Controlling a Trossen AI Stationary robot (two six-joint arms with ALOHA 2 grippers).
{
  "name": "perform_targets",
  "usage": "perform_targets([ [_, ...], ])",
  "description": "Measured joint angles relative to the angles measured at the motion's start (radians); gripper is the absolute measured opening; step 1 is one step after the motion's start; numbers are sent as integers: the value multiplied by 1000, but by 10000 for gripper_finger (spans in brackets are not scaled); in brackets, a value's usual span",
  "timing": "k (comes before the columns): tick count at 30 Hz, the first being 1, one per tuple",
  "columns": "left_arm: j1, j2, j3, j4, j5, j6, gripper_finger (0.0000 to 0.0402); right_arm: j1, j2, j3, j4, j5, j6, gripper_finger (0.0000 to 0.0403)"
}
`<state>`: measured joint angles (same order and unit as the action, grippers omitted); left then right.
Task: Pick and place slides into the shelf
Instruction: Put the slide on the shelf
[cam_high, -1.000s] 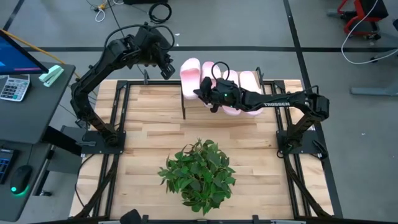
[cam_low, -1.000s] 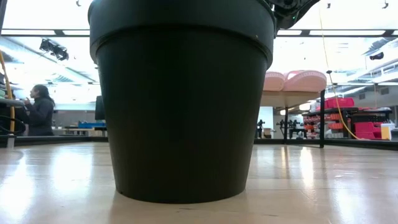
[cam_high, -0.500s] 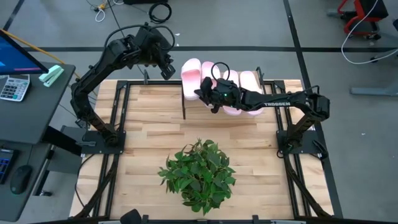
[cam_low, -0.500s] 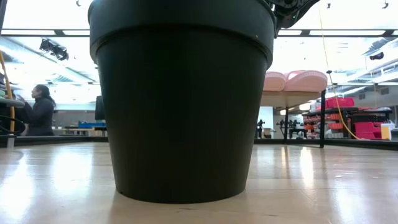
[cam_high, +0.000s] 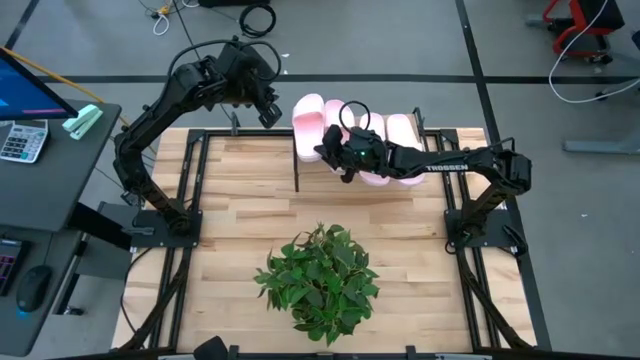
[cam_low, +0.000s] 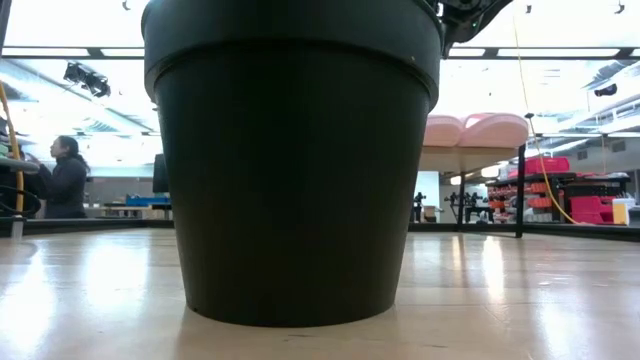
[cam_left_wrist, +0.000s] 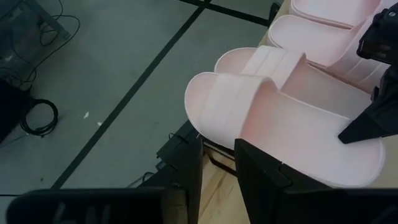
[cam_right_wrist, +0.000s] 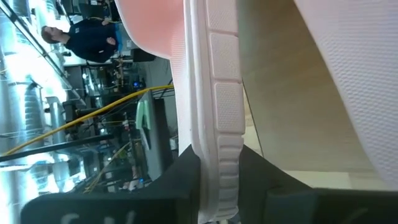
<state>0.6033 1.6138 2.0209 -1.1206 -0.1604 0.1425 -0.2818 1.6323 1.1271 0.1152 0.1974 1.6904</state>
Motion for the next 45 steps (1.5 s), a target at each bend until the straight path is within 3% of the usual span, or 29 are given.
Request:
perform_targets([
  [14, -1, 0, 0, 1, 0, -1, 92, 3, -48, -5, -119, 47, -19, 81],
  [27, -1, 0, 0, 1, 0, -3, 84, 3, -48, -5, -113, -19, -21, 93],
  [45, -2, 0, 0, 0, 0, -2, 81, 3, -49, -2, -98, -44, -64, 175],
])
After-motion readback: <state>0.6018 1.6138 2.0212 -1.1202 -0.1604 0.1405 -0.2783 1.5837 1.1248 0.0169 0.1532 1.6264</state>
